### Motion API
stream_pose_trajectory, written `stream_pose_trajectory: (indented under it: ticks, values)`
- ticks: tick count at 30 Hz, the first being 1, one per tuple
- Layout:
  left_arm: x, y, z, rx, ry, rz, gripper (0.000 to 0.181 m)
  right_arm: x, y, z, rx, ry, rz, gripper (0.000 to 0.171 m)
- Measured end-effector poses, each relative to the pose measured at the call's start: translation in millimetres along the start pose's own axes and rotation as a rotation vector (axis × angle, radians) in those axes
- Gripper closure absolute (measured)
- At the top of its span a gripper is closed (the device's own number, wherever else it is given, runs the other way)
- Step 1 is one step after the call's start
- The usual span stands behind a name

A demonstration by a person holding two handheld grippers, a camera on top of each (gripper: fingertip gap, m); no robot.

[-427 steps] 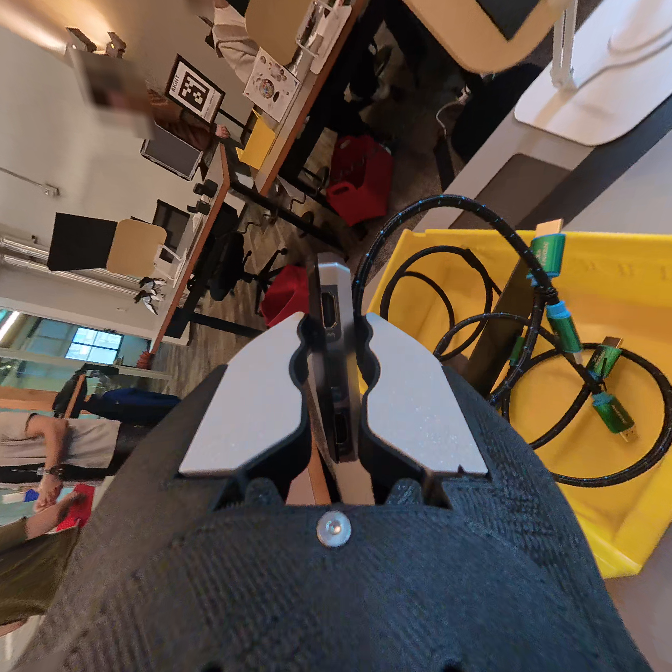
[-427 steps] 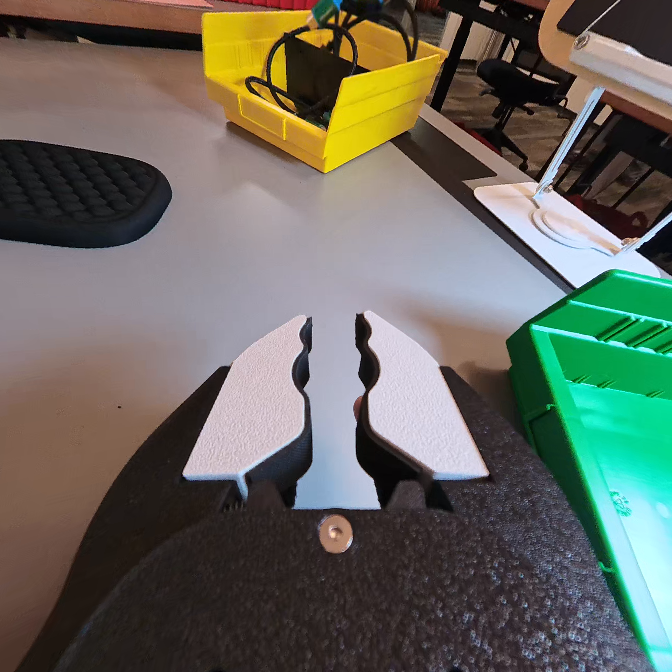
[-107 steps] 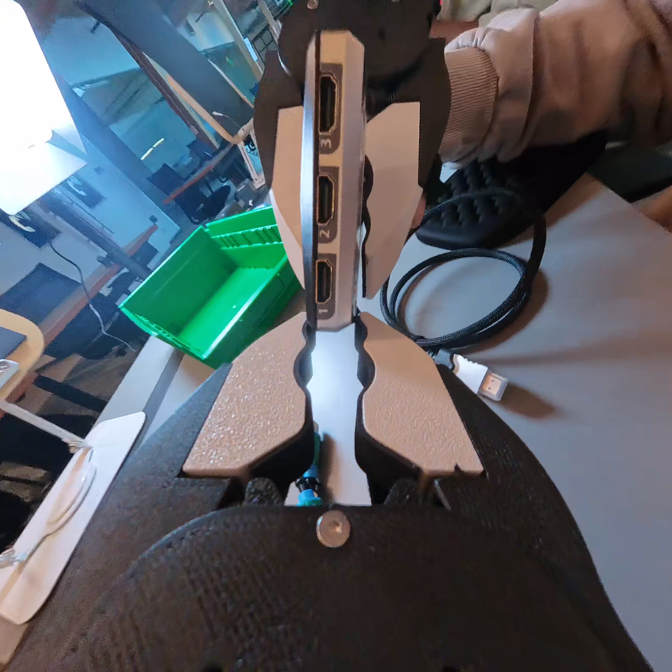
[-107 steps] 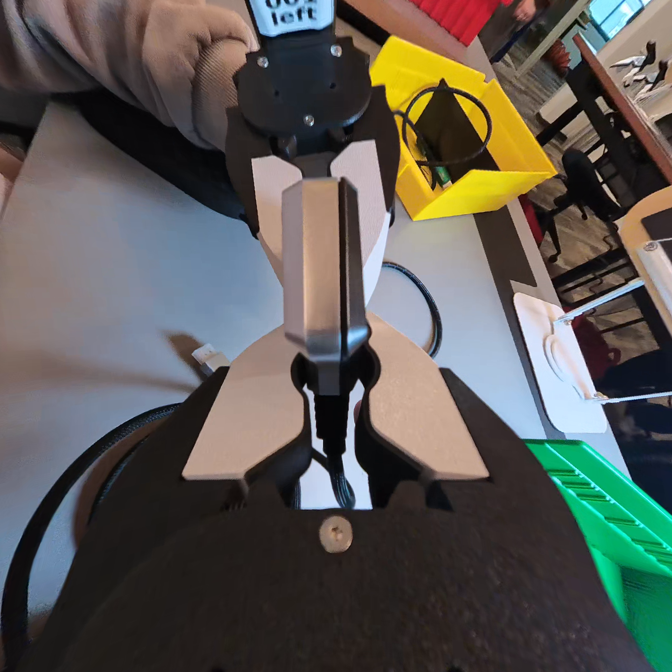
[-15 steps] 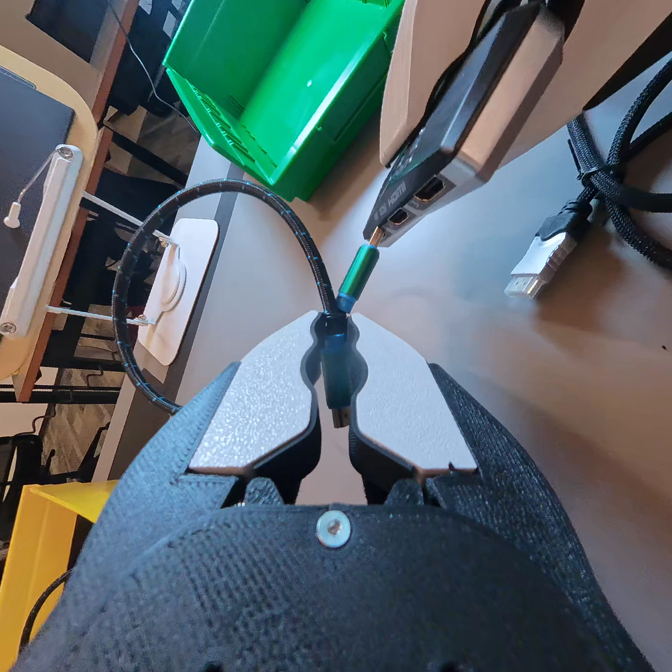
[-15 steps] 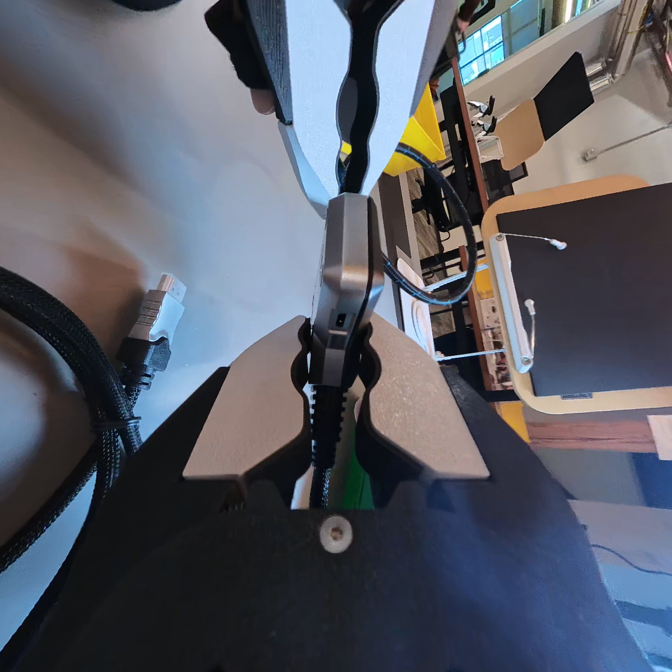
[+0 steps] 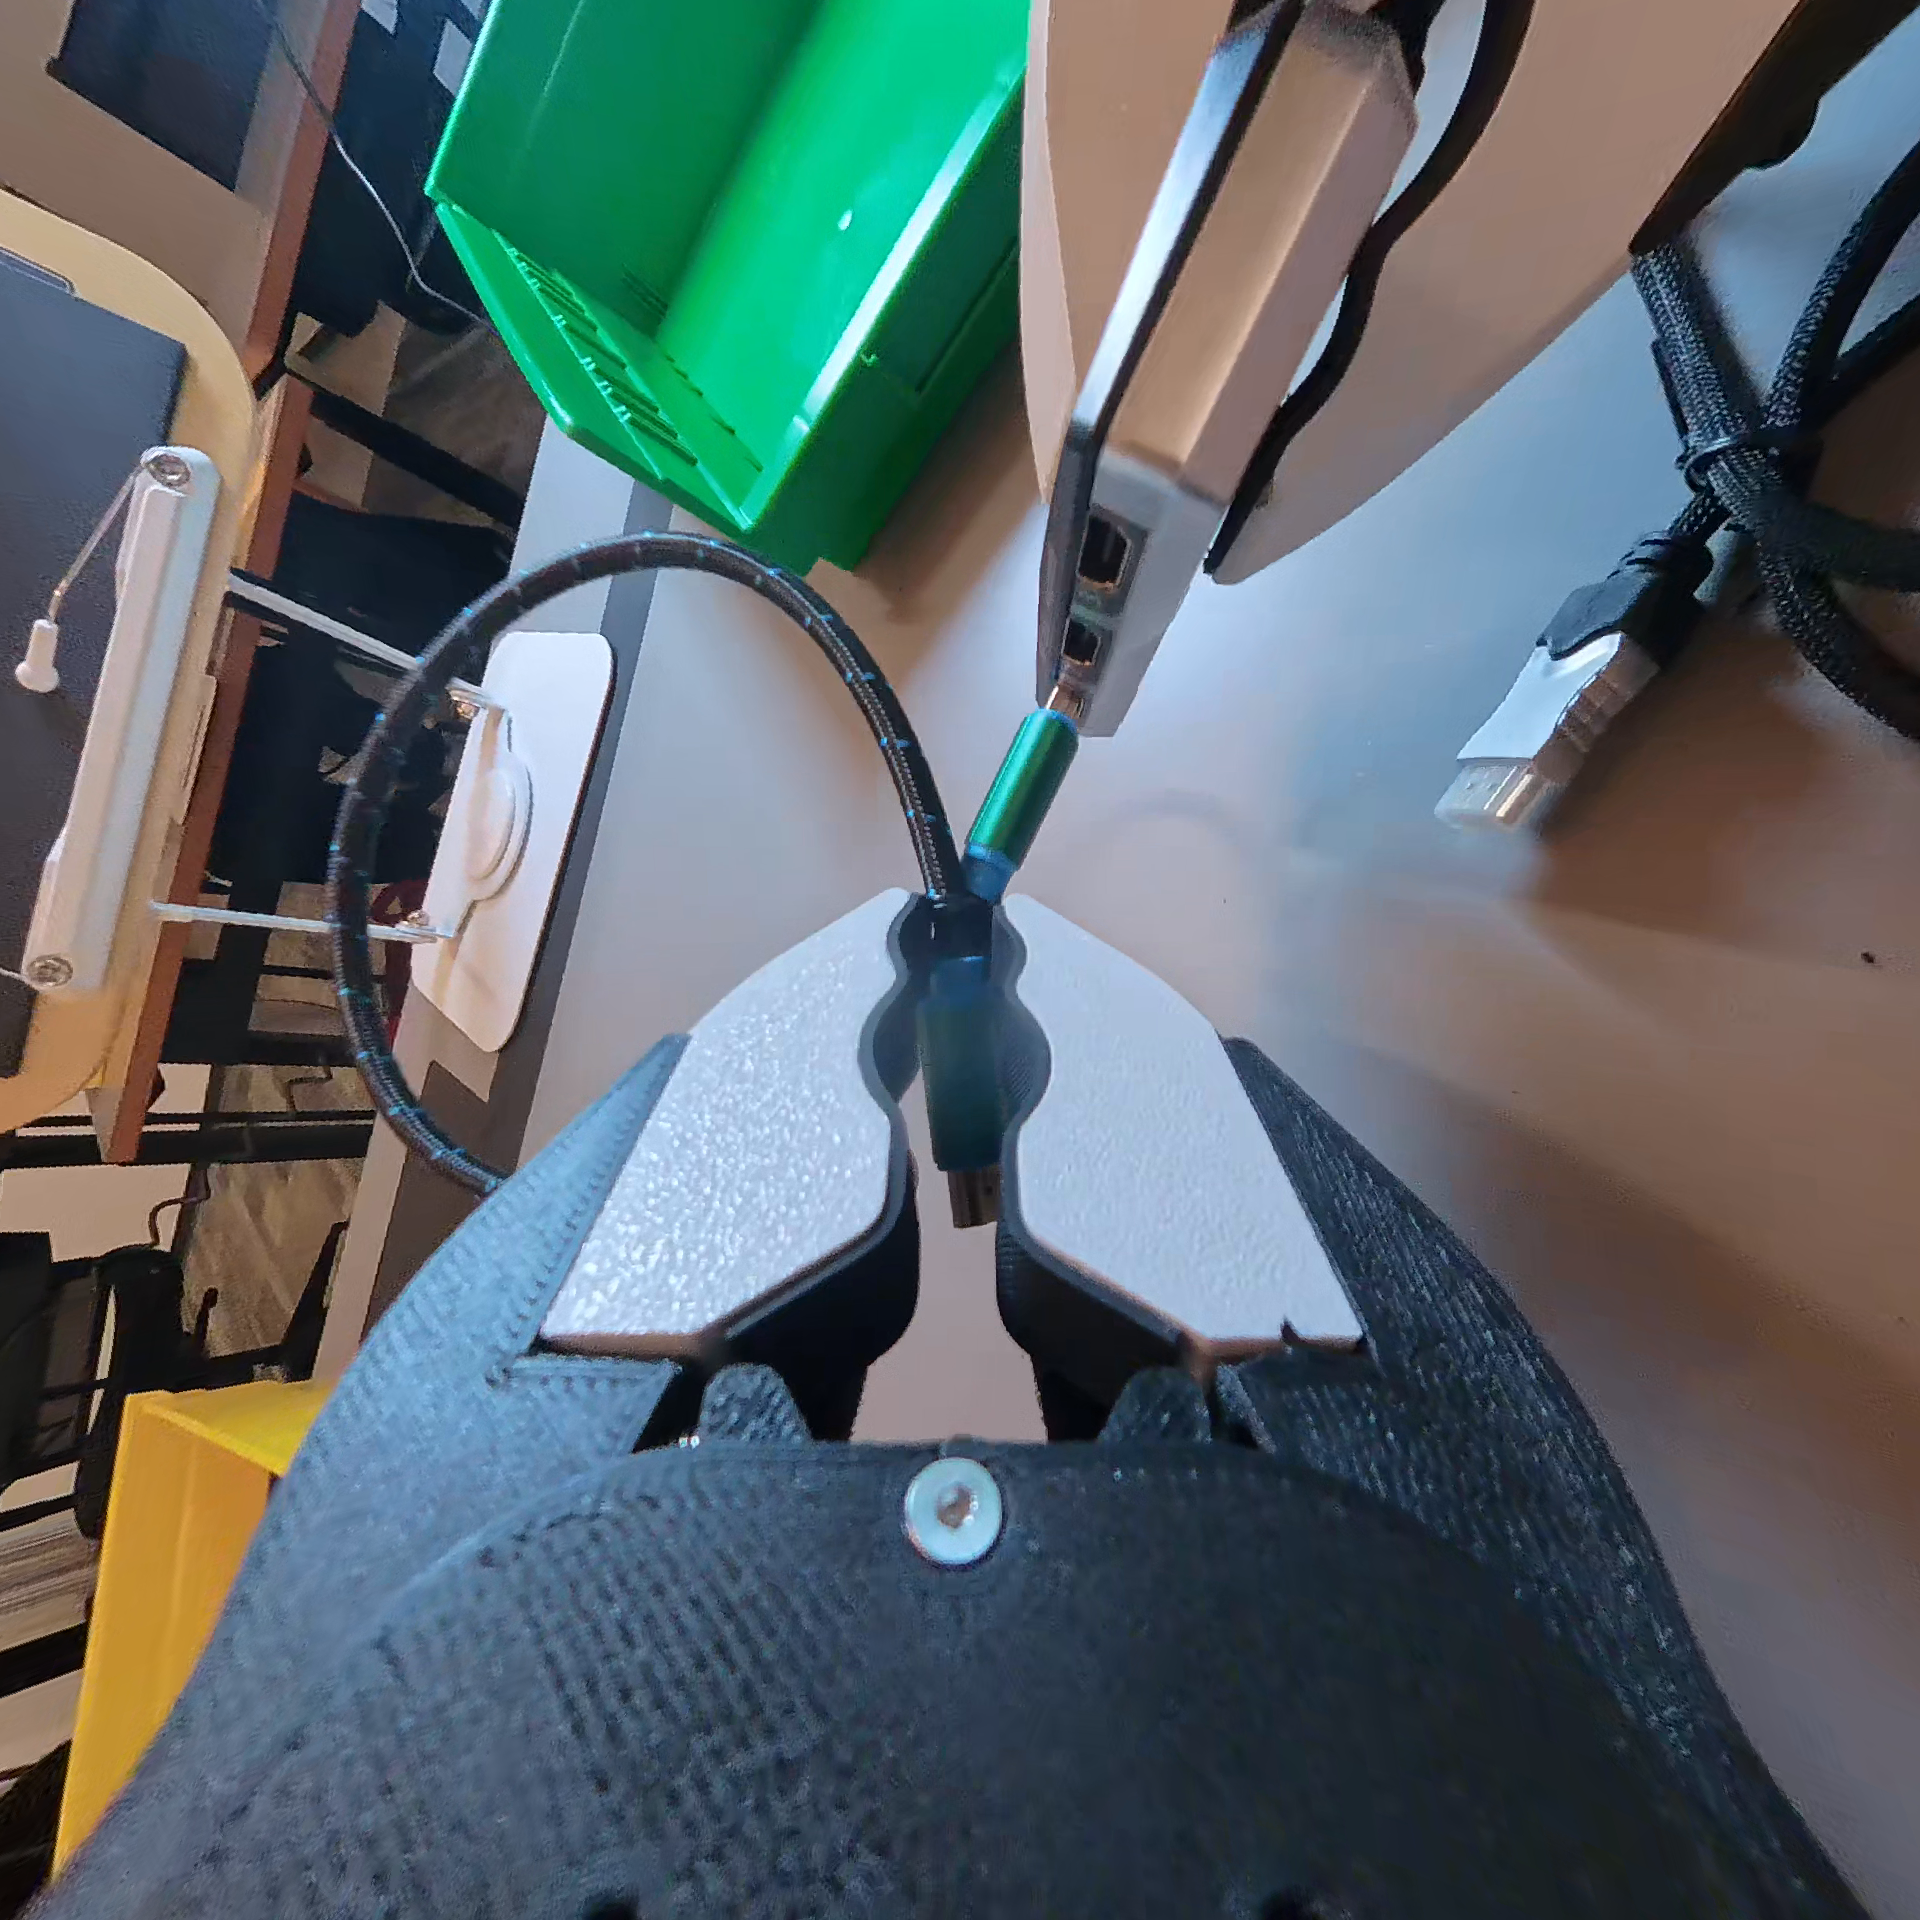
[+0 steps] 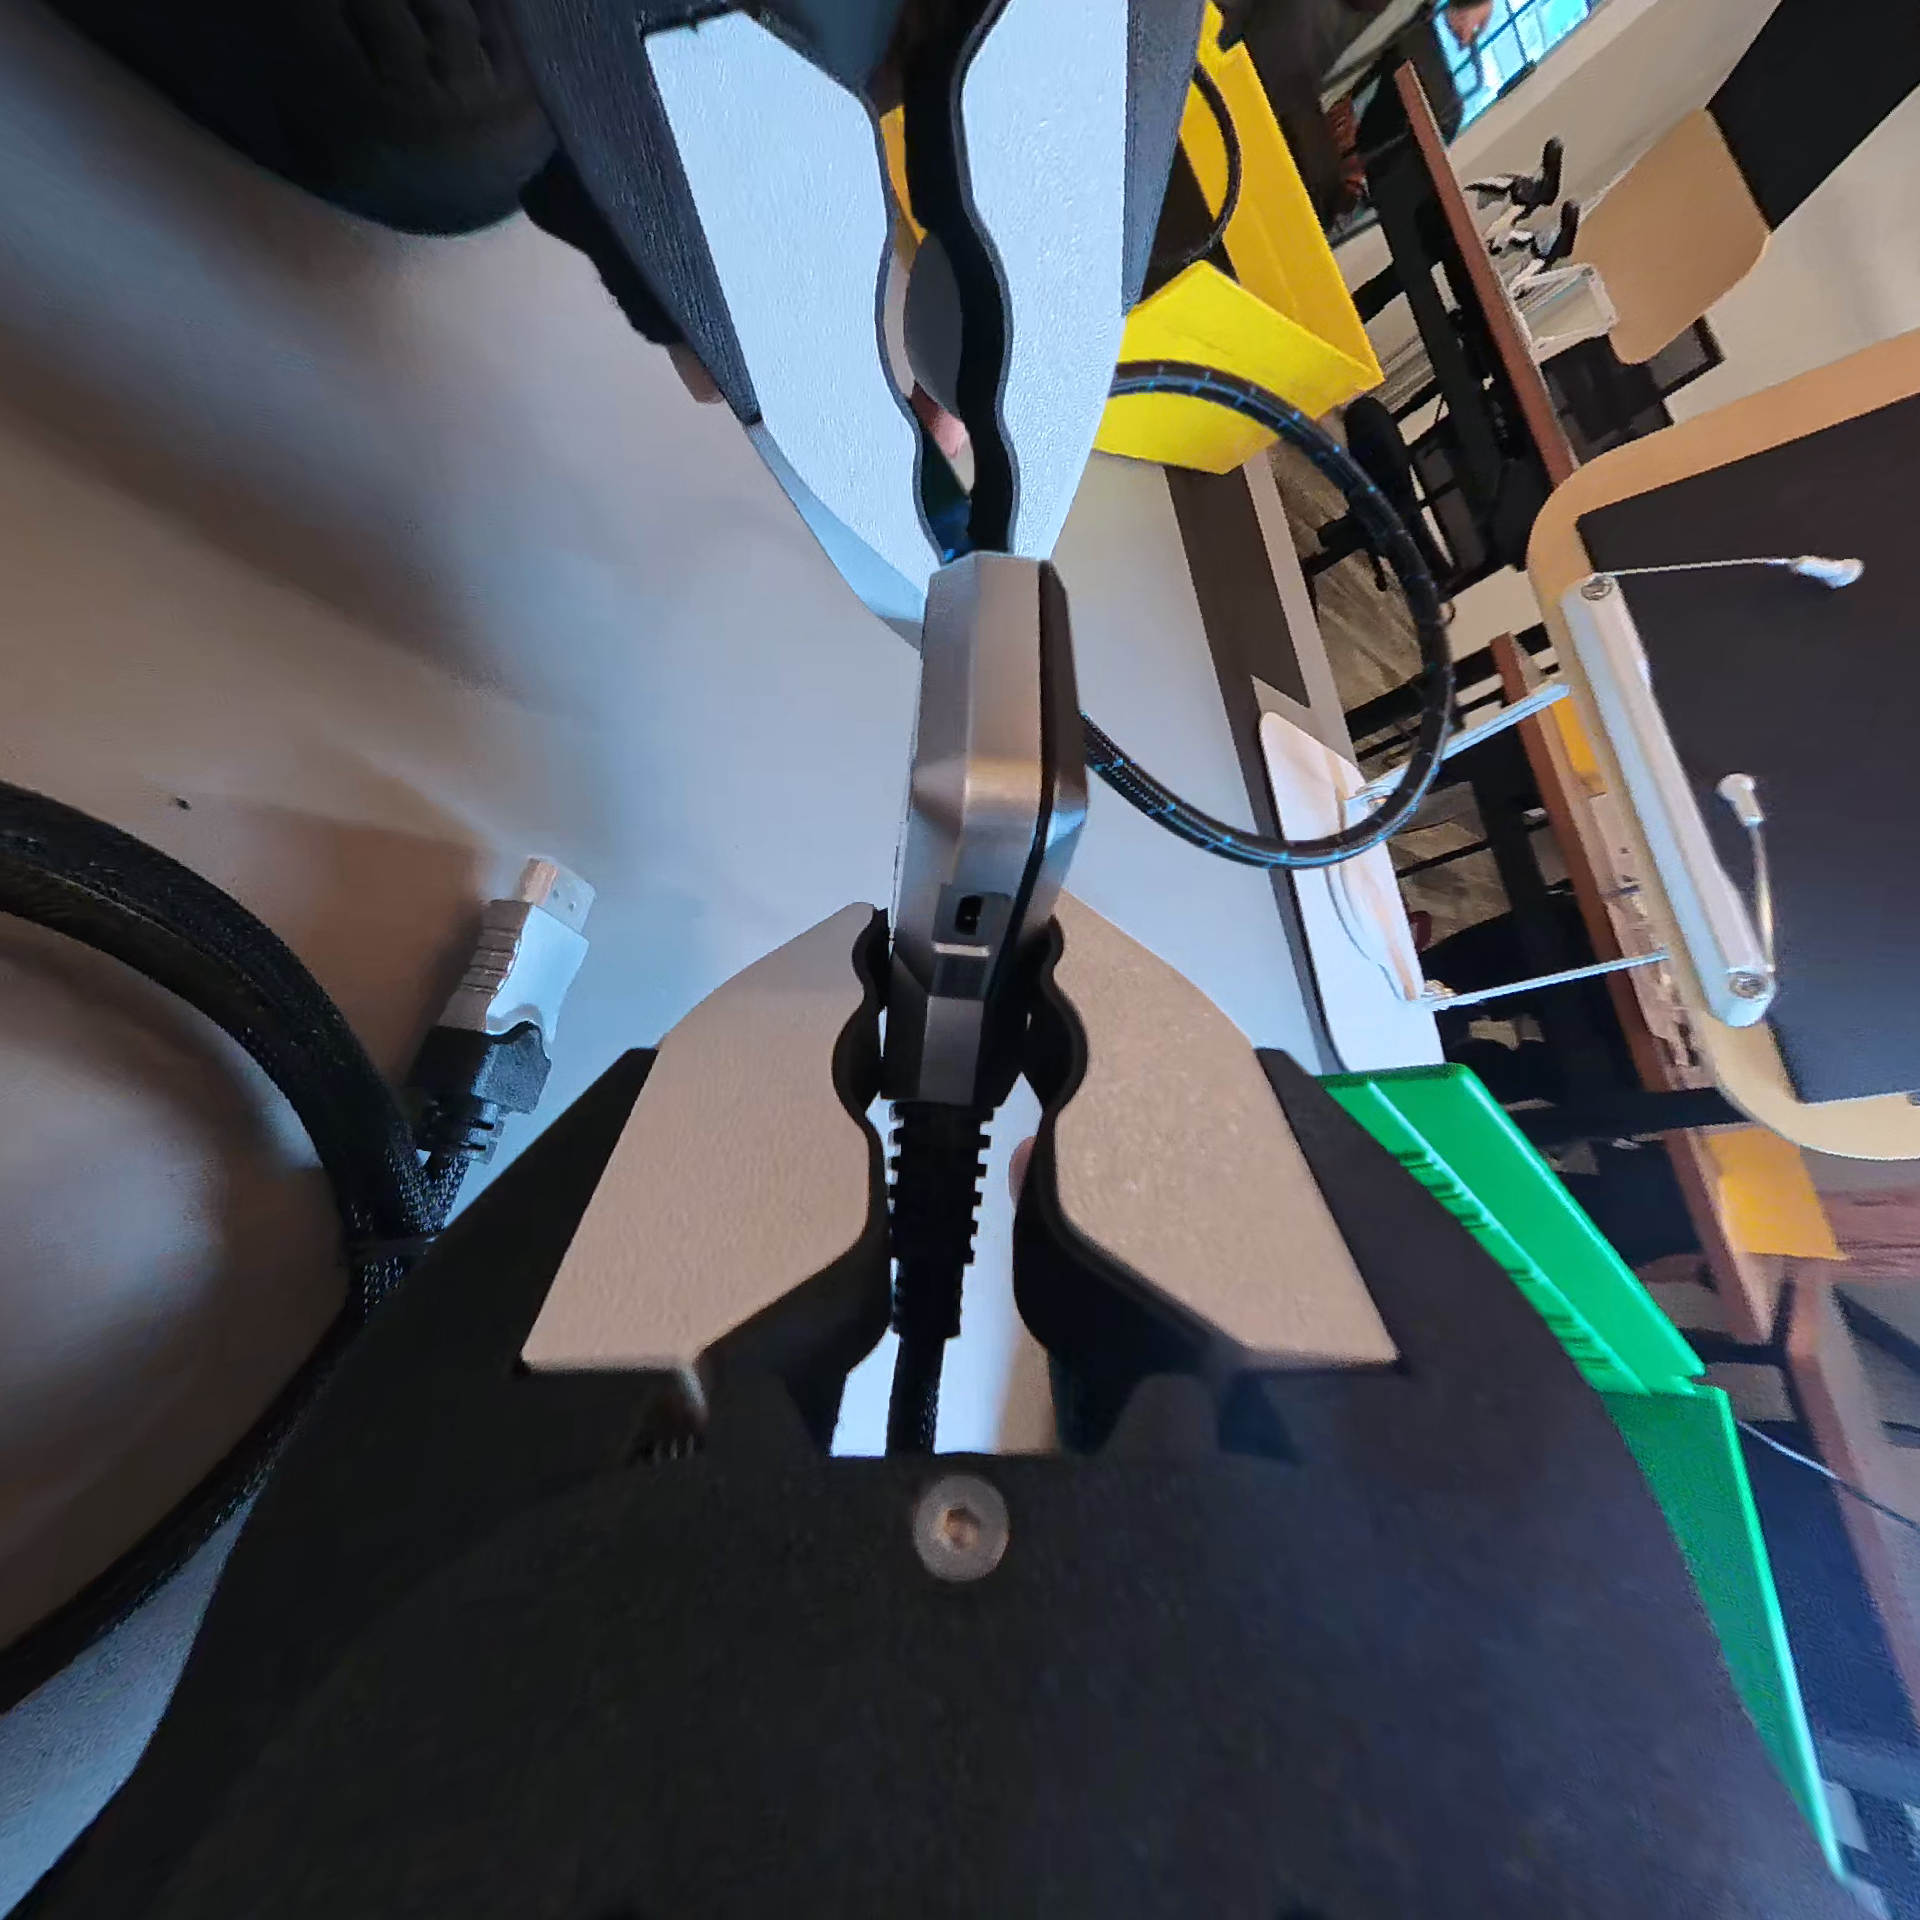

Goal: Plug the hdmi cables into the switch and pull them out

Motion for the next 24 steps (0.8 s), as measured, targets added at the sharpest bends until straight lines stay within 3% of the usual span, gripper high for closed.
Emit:
stream_pose_trajectory:
  ticks: [12,14,18,21,24]
  values:
    - [14.4,7.0,-2.6,0.221,-0.078,0.117,0.17,-1.7,2.3,1.7,-0.142,0.072,0.017,0.148]
    - [19.0,6.4,-6.4,0.241,-0.098,0.175,0.169,-4.1,-0.6,2.9,-0.118,0.061,0.015,0.149]
    - [30.6,-12.3,-25.4,0.285,-0.28,0.431,0.148,-1.5,-18.7,13.8,-0.054,0.098,0.057,0.149]
    - [50.7,-22.8,-37.7,0.267,-0.42,0.571,0.15,2.7,-32.4,27.4,-0.002,0.17,0.117,0.148]
    - [72.1,-17.8,-37.9,0.23,-0.487,0.58,0.153,7.1,-40.6,36.6,0.037,0.234,0.171,0.148]
Point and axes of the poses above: each gripper's, where its closed fingertips meet, y out along the fingers, x out of its underside, z = x × y across the jaws, the point moved 10 cm from there along -y, back along the fingers, and after that the axes turned 15 degrees about -z, right-handed, at the moved point
